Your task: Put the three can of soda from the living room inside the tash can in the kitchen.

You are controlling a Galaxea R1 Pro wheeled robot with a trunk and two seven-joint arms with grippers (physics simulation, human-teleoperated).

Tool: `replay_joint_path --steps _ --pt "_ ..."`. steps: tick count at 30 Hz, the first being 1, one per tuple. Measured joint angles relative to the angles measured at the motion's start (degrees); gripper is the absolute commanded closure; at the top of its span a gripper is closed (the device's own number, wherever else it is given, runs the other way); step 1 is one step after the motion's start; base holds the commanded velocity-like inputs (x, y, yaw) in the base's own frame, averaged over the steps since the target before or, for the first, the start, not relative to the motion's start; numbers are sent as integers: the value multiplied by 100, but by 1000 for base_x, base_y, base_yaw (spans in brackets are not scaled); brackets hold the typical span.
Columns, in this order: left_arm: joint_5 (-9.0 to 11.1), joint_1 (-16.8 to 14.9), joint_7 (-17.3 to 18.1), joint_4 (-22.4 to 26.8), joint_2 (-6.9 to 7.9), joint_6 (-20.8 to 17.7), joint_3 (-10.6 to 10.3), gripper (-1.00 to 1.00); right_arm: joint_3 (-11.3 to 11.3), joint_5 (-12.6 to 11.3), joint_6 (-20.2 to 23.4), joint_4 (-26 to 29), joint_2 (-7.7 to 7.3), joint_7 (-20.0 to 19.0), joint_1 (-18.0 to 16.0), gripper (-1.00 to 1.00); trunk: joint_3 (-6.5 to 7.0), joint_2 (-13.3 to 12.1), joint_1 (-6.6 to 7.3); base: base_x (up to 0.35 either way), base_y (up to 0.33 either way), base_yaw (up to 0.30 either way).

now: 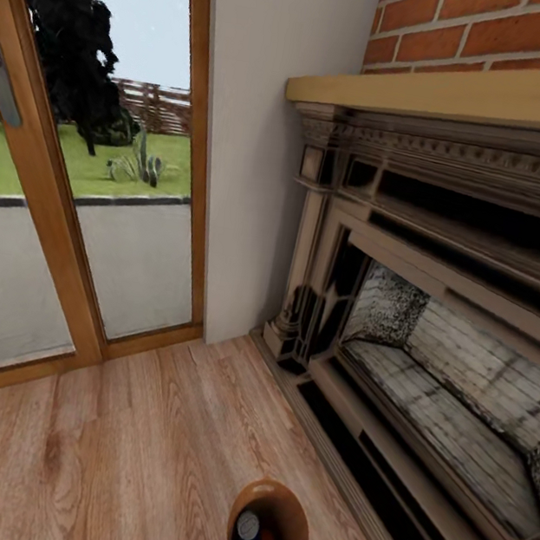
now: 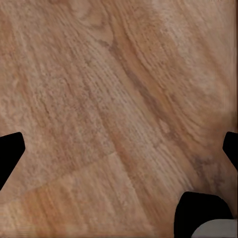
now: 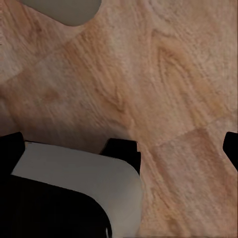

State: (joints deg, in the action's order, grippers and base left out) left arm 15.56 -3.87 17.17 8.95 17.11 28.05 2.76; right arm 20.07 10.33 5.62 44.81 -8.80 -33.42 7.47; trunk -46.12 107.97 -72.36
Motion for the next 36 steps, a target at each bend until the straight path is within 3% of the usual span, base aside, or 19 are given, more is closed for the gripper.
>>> replay_joint_path --steps 6,8,15,27,36 --pt "-8 0 -3 -28 -112 -1 -16 -100 95 -6 -43 -213 98 9 0 -100 108 -241 132 0 0 0" --pt "-9 0 -4 -32 -188 0 -160 -100 111 -5 -46 -251 164 14 -5 -100 144 -321 176 0 0 0" --pt "4 0 -22 -29 -384 33 -370 -100 163 -6 -43 -268 190 19 -8 -100 269 -602 329 0 0 0" --pt "2 0 -29 -41 -426 59 -484 -100 311 1 -43 -304 263 20 -9 -100 485 -1083 593 0 0 0" --pt "-86 0 -43 -151 -429 52 -540 -100 321 1 -83 -665 281 20 -9 -100 646 -1444 791 0 0 0"
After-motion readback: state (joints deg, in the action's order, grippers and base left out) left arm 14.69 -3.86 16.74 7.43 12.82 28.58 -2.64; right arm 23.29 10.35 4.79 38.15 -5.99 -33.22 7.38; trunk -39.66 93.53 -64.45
